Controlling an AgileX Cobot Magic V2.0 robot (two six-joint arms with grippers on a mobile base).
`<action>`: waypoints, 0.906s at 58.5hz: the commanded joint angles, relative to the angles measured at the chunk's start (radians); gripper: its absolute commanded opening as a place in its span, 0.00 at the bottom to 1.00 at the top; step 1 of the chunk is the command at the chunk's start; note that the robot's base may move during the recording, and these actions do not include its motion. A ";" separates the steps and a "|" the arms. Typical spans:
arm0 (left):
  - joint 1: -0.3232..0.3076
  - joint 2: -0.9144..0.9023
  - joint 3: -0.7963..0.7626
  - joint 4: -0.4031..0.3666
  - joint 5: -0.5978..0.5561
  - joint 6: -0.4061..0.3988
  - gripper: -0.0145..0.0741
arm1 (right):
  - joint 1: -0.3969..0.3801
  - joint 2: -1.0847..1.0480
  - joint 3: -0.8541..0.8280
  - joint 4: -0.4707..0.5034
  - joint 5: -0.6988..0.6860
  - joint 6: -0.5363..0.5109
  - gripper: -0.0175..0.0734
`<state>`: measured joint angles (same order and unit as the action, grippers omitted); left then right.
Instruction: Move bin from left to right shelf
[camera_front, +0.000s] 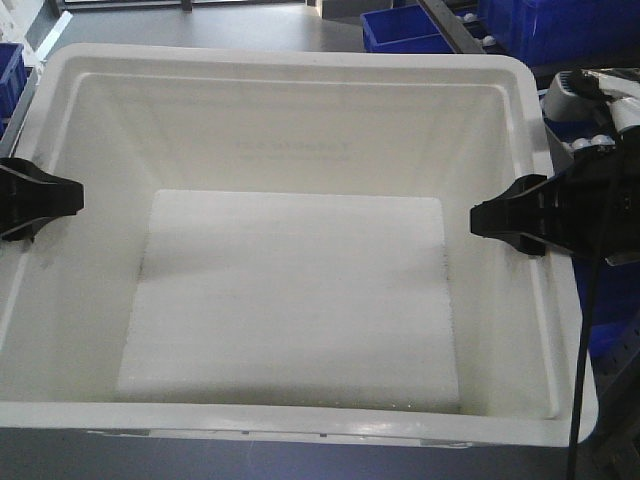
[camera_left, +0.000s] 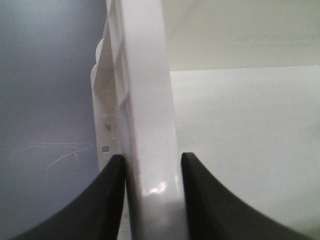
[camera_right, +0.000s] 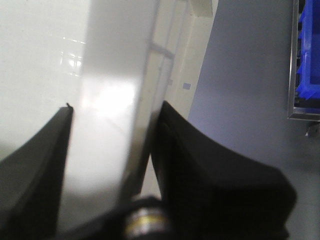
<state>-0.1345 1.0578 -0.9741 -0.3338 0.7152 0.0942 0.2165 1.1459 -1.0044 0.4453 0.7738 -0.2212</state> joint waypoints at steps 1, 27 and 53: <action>-0.007 -0.029 -0.038 -0.065 -0.100 0.026 0.16 | 0.002 -0.035 -0.041 0.061 -0.077 -0.055 0.19; -0.007 -0.029 -0.038 -0.065 -0.100 0.026 0.16 | 0.002 -0.035 -0.041 0.061 -0.077 -0.055 0.19; -0.007 -0.029 -0.038 -0.065 -0.099 0.026 0.16 | 0.002 -0.035 -0.041 0.061 -0.076 -0.055 0.19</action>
<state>-0.1345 1.0578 -0.9741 -0.3338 0.7154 0.0942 0.2165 1.1459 -1.0044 0.4453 0.7738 -0.2212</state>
